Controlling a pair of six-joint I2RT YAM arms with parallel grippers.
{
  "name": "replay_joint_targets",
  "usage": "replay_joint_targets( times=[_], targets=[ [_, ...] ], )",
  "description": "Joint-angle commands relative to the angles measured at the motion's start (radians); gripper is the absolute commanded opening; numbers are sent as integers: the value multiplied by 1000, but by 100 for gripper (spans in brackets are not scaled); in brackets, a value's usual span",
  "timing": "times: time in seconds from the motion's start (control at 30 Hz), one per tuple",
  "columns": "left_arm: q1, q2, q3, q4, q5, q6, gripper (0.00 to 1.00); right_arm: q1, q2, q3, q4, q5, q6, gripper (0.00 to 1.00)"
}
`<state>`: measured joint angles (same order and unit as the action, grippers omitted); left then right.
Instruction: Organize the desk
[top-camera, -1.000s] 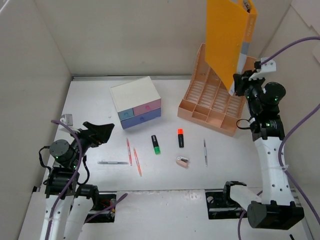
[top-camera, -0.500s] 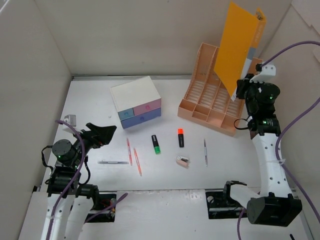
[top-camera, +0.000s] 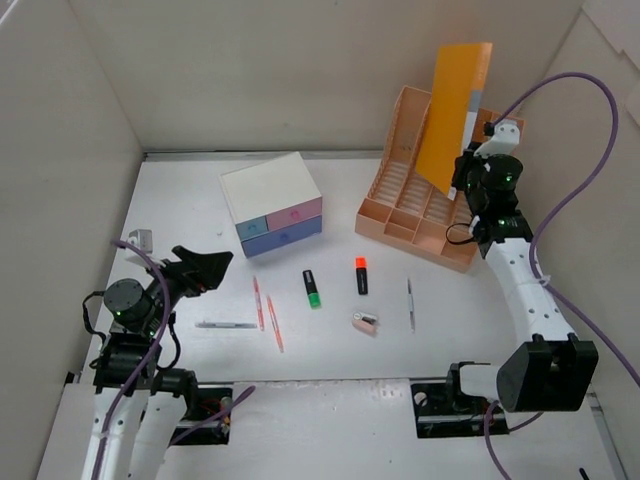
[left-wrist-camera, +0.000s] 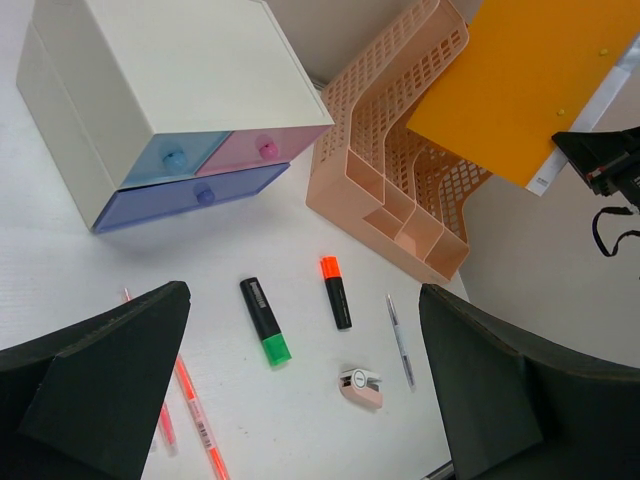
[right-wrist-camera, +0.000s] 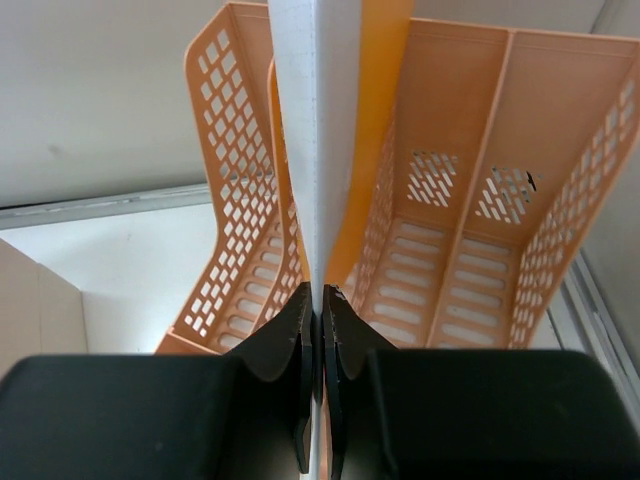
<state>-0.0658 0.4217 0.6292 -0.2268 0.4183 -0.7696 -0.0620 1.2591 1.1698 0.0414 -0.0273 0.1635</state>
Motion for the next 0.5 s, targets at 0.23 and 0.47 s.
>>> replay_joint_targets(
  times=[0.23,0.47],
  targets=[
    [-3,19,52,47,-15,4,95,74,56,-38,353,98,-33,0],
    [-3,22,52,44,-21,-5,95,80,59,-99,400,95,-25,0]
  ],
)
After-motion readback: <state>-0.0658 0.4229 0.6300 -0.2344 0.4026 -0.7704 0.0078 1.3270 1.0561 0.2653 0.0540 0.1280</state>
